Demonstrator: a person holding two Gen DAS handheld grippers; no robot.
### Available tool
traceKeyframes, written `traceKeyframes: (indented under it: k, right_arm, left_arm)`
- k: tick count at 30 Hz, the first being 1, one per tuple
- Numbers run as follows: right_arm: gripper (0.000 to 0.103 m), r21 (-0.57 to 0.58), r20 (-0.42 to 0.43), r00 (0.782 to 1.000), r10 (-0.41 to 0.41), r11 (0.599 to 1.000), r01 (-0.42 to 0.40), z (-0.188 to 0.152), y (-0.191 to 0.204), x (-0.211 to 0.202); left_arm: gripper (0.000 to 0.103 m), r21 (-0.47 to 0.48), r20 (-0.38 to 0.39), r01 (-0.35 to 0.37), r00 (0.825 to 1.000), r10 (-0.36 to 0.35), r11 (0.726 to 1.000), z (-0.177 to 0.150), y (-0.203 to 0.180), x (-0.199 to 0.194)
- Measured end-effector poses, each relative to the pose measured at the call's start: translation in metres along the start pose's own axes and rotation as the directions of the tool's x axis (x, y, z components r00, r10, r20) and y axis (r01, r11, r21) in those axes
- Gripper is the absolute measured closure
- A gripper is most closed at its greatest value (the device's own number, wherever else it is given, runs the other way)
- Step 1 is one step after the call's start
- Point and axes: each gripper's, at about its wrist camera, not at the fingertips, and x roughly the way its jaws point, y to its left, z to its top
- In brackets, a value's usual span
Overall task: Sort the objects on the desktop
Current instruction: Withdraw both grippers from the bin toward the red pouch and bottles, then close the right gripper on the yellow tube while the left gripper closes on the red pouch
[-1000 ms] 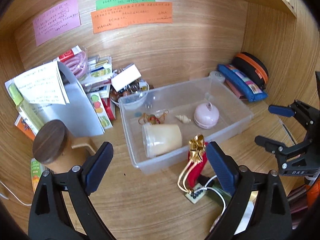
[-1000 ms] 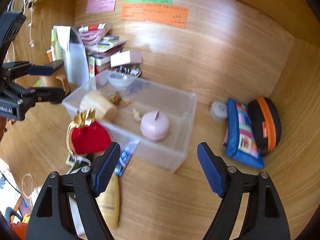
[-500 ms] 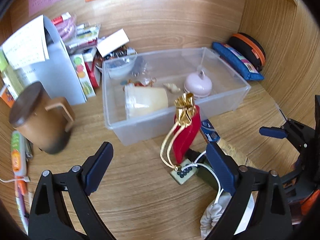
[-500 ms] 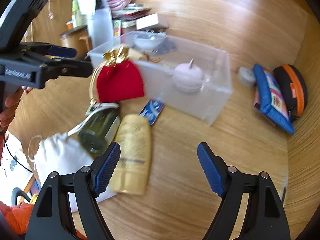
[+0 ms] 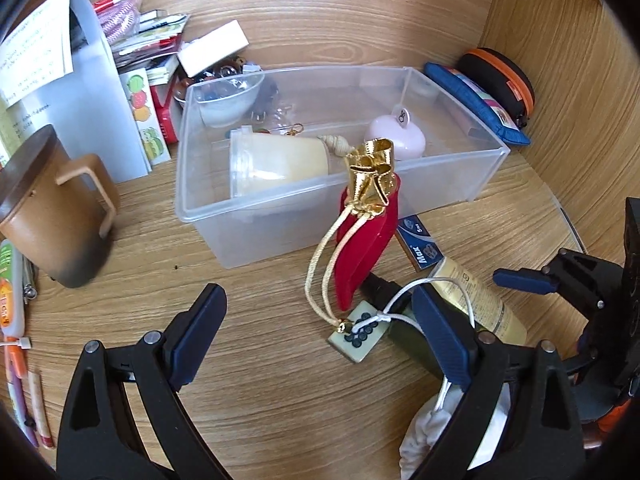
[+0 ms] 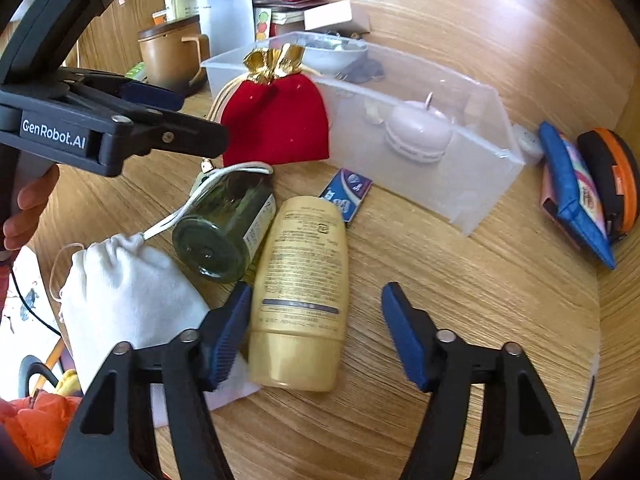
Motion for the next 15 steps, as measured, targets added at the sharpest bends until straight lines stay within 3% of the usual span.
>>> traceKeyframes:
  k: [13, 15]
  right_arm:
    - [0.057, 0.016, 0.001, 1.000, 0.023, 1.000, -0.023, 0.003, -0.007, 0.012]
    - [0.058, 0.007, 0.001, 1.000, 0.022, 1.000, -0.022, 0.003, -0.007, 0.012]
  left_arm:
    - [0.008, 0.009, 0.018, 0.022, 1.000, -0.022, 1.000, 0.011, -0.007, 0.015]
    - [0.017, 0.011, 0.031, 0.033, 0.999, -0.033, 0.999, 0.013, -0.008, 0.015]
